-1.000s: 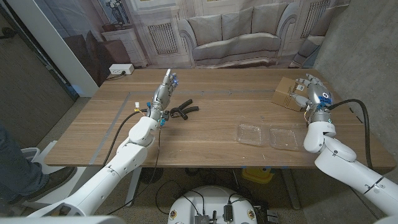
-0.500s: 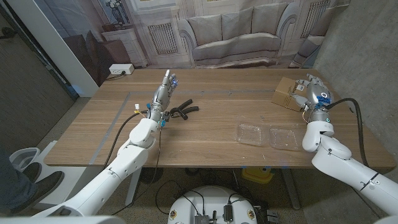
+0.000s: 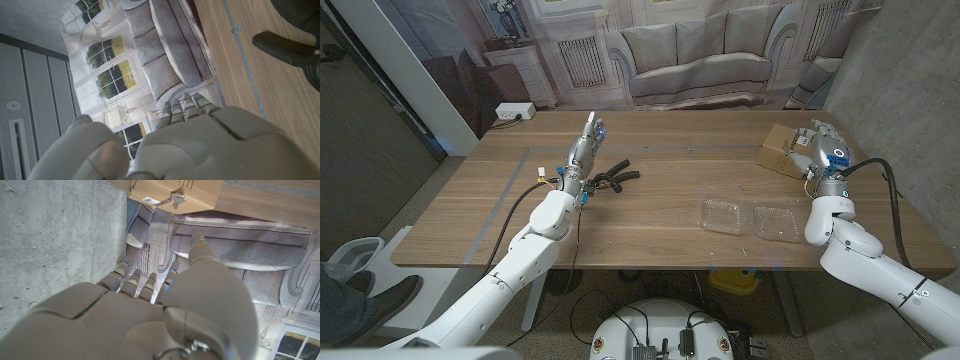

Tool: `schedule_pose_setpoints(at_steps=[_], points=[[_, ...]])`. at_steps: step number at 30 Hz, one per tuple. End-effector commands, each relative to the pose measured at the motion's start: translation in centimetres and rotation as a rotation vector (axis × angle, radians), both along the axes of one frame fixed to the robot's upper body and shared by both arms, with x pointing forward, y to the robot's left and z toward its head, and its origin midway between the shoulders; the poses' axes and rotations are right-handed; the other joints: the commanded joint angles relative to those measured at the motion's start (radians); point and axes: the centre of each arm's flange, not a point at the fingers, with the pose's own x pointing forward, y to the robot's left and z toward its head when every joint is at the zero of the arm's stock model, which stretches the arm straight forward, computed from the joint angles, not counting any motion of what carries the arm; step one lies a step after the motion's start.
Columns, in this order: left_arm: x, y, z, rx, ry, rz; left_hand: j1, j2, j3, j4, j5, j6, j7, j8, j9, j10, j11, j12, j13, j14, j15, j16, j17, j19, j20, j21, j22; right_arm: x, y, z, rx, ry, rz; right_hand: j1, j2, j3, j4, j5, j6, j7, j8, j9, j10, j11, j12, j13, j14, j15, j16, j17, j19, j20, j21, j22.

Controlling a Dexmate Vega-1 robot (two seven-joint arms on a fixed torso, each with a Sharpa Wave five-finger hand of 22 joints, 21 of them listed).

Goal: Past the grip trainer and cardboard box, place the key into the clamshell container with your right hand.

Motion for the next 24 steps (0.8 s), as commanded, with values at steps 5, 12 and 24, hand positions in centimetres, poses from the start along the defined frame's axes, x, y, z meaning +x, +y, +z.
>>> schedule_pose_setpoints(at_steps=[5,12,24], points=[[-0.5,-0.5,1.3,0.03,0.014,-0.003,0.005,-0.001,-0.007,0.0,0.0,0.004,0.002,-0.001,0.001,0.001,0.004,0.0,0.0,-0.003,0.003,0.003,0.003,-0.002,0.0,0.002,0.002,0.3,0.9,0.1,-0.015,-0.049,0.007,0.005,0.009,-0.012,0.004,-0.002,0.02,-0.001,-0.003,0.005,0.01,0.0,0.011,0.004,0.0,-0.072,0.006,0.003,0.002,-0.105,-0.005,0.003],[-0.8,-0.4,1.5,0.017,-0.004,-0.017,0.006,0.001,-0.008,0.0,0.0,0.004,0.003,-0.001,0.001,0.003,0.003,0.001,0.0,-0.002,0.002,0.003,0.003,-0.002,0.0,0.002,0.002,0.6,1.0,0.4,-0.021,-0.049,-0.005,0.007,0.01,-0.019,0.006,-0.002,0.032,-0.001,-0.002,0.005,0.019,0.001,0.014,0.004,0.001,-0.071,0.006,0.002,0.005,-0.102,-0.008,0.003],[-0.2,-0.7,1.4,0.012,-0.014,-0.035,0.007,0.003,-0.009,0.0,0.0,0.006,0.002,-0.001,0.002,0.005,0.003,0.001,0.0,-0.001,0.002,0.004,0.003,-0.002,0.002,0.002,0.002,1.6,0.3,0.0,-0.019,-0.016,-0.032,0.01,0.013,-0.034,0.008,-0.002,0.071,0.002,0.006,0.006,0.031,-0.017,0.018,0.003,0.004,-0.075,0.007,0.002,0.01,-0.103,-0.014,0.004]])
